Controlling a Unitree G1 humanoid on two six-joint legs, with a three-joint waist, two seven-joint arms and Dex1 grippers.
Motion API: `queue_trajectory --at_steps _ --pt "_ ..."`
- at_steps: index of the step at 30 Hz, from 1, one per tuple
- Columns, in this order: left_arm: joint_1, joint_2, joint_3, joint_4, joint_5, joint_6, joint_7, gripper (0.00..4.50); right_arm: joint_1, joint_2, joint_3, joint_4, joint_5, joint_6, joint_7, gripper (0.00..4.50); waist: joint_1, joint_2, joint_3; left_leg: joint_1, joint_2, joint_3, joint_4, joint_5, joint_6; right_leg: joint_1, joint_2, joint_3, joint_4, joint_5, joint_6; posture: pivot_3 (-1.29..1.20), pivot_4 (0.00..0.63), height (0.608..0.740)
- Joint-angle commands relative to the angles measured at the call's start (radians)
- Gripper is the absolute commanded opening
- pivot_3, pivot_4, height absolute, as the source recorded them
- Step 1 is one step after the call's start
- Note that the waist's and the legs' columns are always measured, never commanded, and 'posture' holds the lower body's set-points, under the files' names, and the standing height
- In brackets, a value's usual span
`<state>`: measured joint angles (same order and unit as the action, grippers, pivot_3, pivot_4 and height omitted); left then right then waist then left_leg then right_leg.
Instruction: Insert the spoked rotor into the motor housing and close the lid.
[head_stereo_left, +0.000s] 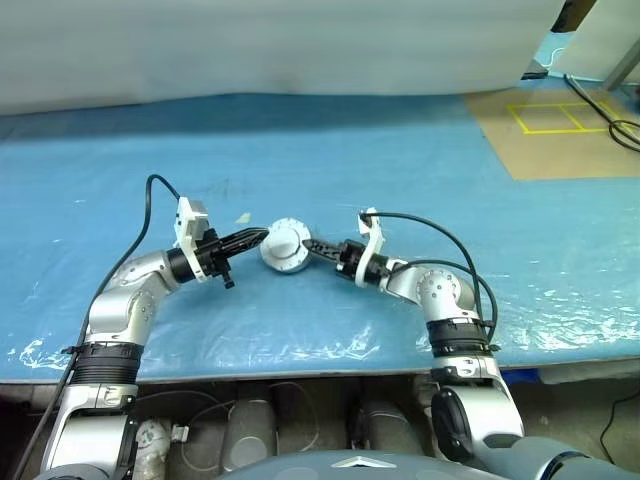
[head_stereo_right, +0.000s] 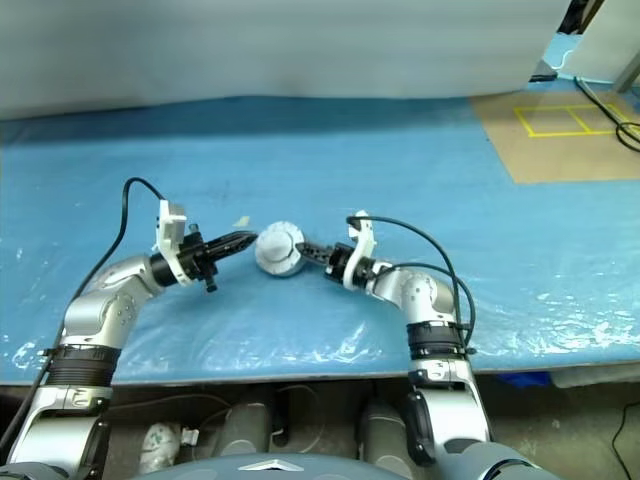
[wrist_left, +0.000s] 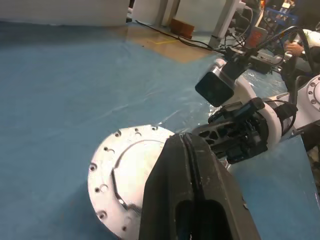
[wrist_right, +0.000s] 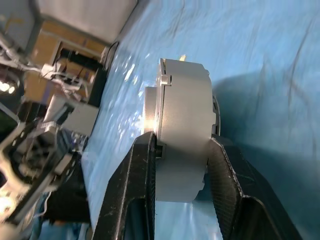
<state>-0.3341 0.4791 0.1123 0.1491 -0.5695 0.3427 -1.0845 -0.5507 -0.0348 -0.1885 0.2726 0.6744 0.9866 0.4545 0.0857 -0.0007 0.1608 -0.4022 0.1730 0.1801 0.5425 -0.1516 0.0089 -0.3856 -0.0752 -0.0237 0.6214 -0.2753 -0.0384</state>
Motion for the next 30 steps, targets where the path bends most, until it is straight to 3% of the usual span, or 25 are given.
queue_trajectory --at_steps 1,8,13,17,27,30 --pt "0.003 -0.008 0.068 -0.012 -0.056 0.042 0.048 0.0 -0.008 -0.003 -0.106 -0.016 0.09 0.053 -0.041 1.1 0.011 0.0 0.0 0.0 0.0 0.0 0.0 0.0 0.0 0.0 0.0 0.0 -0.001 0.0 0.0 0.0 0.15 0.74" --pt "-0.009 -0.062 0.189 -0.034 -0.243 0.238 0.157 0.0 -0.074 0.051 -0.212 -0.096 0.298 0.17 -0.07 1.1 0.004 -0.001 0.002 -0.009 0.0 0.0 0.002 0.001 0.0 -0.008 0.001 -0.001 0.001 0.003 0.005 0.0 0.15 0.74" --pt "0.002 -0.124 0.229 -0.017 -0.276 0.235 0.217 0.0 -0.137 0.087 -0.251 -0.105 0.363 0.172 -0.137 1.1 -0.002 -0.001 0.002 -0.018 0.001 -0.002 0.002 0.001 -0.001 -0.016 0.003 -0.003 0.003 0.004 0.005 0.0 0.15 0.74" --pt "0.035 -0.142 0.27 -0.008 -0.375 0.323 0.202 0.95 -0.181 0.116 -0.264 -0.116 0.416 0.169 -0.181 1.1 -0.003 -0.001 0.002 -0.018 0.001 -0.002 0.002 0.001 -0.001 -0.016 0.003 -0.003 0.002 0.004 0.005 0.0 0.15 0.74" --pt "0.04 -0.204 0.348 -0.018 -0.609 0.531 0.323 4.41 -0.227 0.119 -0.256 -0.12 0.498 0.172 -0.25 1.1 0.009 -0.001 0.002 -0.018 0.0 -0.003 0.004 0.001 -0.002 -0.014 0.002 -0.003 0.003 0.005 0.008 0.0 0.15 0.74" --pt "0.018 -0.241 0.339 -0.009 -0.585 0.487 0.353 4.46 -0.227 0.114 -0.25 -0.118 0.513 0.173 -0.261 1.1 0.01 -0.001 0.002 -0.018 0.0 -0.003 0.004 0.001 -0.002 -0.014 0.002 -0.003 0.002 0.006 0.009 0.0 0.15 0.74"
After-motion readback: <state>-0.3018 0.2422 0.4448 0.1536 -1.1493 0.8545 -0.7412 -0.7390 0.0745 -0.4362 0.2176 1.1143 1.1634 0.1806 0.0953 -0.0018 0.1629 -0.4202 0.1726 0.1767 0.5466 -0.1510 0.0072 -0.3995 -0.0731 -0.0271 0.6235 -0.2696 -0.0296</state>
